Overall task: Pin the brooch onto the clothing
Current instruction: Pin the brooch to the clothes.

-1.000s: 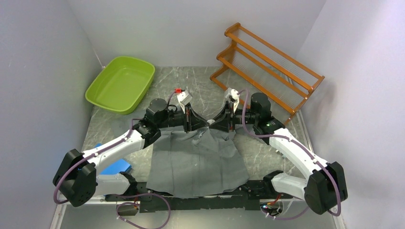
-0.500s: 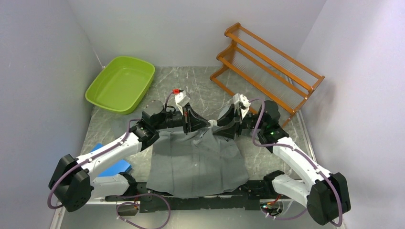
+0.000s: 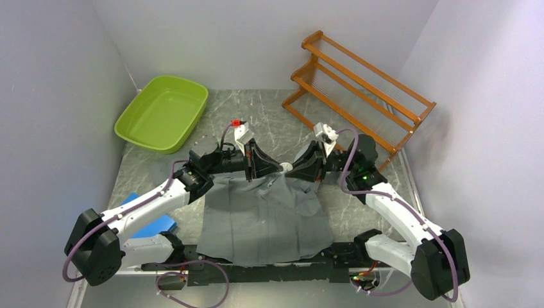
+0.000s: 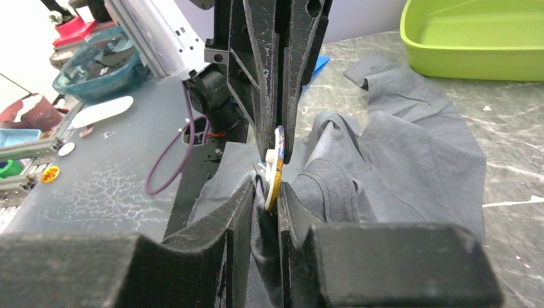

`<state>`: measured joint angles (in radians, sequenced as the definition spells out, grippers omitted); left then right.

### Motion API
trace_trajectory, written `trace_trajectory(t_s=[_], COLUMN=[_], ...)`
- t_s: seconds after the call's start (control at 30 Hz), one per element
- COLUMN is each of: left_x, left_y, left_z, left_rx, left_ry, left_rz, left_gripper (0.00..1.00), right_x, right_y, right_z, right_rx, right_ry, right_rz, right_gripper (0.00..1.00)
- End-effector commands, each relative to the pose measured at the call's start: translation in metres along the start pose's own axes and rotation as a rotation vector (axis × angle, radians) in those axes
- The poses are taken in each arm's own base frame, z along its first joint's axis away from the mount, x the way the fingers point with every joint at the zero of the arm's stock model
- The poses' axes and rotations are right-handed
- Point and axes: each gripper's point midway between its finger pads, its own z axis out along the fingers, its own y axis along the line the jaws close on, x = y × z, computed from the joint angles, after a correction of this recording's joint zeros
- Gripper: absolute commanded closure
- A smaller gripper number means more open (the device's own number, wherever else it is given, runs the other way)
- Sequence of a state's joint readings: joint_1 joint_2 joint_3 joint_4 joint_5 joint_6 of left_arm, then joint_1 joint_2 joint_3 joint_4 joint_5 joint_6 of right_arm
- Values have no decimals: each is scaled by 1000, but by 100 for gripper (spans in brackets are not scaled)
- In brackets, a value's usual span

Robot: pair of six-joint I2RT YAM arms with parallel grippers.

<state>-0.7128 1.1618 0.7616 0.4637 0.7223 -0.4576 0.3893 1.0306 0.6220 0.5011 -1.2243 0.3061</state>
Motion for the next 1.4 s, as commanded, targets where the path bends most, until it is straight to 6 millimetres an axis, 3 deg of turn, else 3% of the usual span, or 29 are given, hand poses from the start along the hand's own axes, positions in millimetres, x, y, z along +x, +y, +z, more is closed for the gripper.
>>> trace_trajectory(t_s=[0.0,0.3,0.43,0.53,0.7,0.77,1.13,1.37], left_x=[-22,-21,-22,-22,-22,-22,-23,-24], left_y=[-11,-9,-9,-9,-10,-10,-11,-10], left_z=[1,4,4,4,1,0,-2,-3], left_rx=[33,37,38,36,27,26,16,5], left_ry=[-55,-42,-43,-42,-43,-43,-53,-52], left_rz=[48,43,46,49,54,57,62,66], left_gripper=[97,98,97,97,97,98,97,97], right_x=[-30,-30,-25,-21,-16,-16,-26,-31], right_y=[11,-2,-7,-8,4,8,29,36], right_z=[3,9,11,12,6,5,0,-2], right_rx=[-66,-45,-41,-45,-54,-62,-118,-128], right_ry=[-30,-6,17,29,-16,-22,-29,-19], right_rz=[-103,-42,-9,-14,-58,-75,-140,-152], right_gripper=[77,77,85,84,61,57,74,63])
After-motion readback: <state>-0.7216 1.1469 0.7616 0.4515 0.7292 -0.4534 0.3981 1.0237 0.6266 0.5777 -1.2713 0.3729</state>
